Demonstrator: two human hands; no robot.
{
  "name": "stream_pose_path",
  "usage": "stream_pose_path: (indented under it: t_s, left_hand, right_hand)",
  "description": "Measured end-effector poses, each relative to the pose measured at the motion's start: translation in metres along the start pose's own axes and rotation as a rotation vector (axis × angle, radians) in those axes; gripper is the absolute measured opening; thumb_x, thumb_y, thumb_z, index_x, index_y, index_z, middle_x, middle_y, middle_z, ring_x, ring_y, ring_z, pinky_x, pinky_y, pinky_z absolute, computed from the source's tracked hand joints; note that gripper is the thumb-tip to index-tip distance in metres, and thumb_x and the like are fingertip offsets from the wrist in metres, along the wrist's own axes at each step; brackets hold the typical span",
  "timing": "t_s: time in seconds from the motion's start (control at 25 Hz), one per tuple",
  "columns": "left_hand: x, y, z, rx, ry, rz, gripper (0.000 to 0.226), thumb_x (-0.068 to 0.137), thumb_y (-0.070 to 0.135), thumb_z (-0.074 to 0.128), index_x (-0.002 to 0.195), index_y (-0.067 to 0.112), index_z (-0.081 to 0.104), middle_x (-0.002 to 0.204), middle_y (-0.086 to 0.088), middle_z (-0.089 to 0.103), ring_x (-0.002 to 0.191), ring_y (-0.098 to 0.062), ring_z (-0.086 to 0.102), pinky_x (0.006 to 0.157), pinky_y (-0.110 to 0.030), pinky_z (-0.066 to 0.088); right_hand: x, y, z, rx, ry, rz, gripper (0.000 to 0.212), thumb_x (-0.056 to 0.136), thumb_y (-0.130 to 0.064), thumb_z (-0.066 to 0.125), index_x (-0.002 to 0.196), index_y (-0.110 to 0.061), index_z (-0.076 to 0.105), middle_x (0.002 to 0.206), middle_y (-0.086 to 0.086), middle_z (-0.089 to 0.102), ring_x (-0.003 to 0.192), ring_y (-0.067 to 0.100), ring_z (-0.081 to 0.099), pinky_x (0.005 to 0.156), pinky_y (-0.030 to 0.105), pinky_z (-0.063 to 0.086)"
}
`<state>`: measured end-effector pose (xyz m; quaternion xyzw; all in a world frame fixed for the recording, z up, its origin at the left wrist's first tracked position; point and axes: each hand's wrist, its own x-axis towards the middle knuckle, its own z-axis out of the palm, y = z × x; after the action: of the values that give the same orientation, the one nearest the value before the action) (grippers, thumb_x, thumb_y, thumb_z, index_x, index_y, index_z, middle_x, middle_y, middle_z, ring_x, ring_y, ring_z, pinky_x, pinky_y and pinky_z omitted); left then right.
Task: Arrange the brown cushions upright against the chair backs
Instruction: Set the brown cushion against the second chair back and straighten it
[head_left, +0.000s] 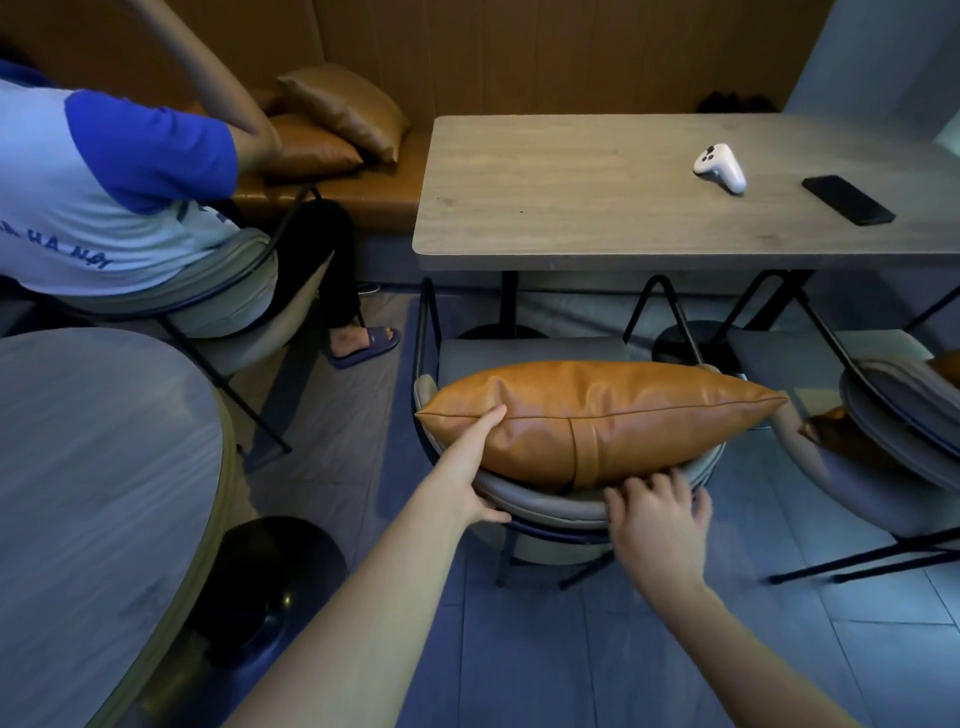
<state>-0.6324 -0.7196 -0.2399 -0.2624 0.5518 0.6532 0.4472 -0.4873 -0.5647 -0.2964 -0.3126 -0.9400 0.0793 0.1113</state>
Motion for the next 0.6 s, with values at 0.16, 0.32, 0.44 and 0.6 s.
stream_pose_path:
  t_s: [0.16,0.32,0.44,0.6]
  left_hand:
    - [-0.001,0.005,-0.008,0.001,0.106,0.13,0.128,0.046,0.06,0.093,0.153,0.027,0.031,0.15,-0.011,0.049,0.129,-0.04,0.052,0.101,-0.068,0.046]
    - [-0.009,0.003,-0.011,-0.04,0.093,0.142,0.109,0.059,0.057,0.091,0.148,0.021,0.039,0.141,-0.012,0.055,0.12,-0.04,0.058,0.077,-0.056,0.057]
    - [-0.011,0.002,-0.016,-0.063,0.122,0.14,0.099,0.067,0.051,0.09,0.145,0.016,0.039,0.14,-0.014,0.054,0.121,-0.041,0.057,0.085,-0.061,0.056]
    - [-0.009,0.003,-0.023,-0.104,0.123,0.128,0.097,0.068,0.044,0.09,0.145,0.016,0.037,0.138,-0.014,0.052,0.122,-0.041,0.056,0.092,-0.064,0.054]
  right_hand:
    - [-0.014,-0.042,0.02,0.061,-0.256,-0.357,0.039,0.089,-0.046,0.055,0.107,-0.015,0.071,0.093,0.005,0.071,0.087,0.035,0.067,0.089,0.05,0.047]
    - [-0.002,-0.081,0.033,0.096,-0.368,-0.261,0.033,0.097,-0.041,0.054,0.128,-0.029,0.057,0.122,-0.005,0.066,0.117,0.028,0.056,0.091,0.046,0.032]
    - [-0.009,-0.09,0.038,0.162,-0.298,-0.175,0.021,0.097,-0.035,0.057,0.116,-0.03,0.064,0.111,-0.004,0.071,0.11,0.028,0.057,0.083,0.043,0.029]
    - [-0.012,-0.098,0.04,0.239,-0.234,-0.104,0.014,0.092,-0.032,0.065,0.105,-0.031,0.071,0.1,-0.006,0.072,0.107,0.026,0.057,0.076,0.037,0.019]
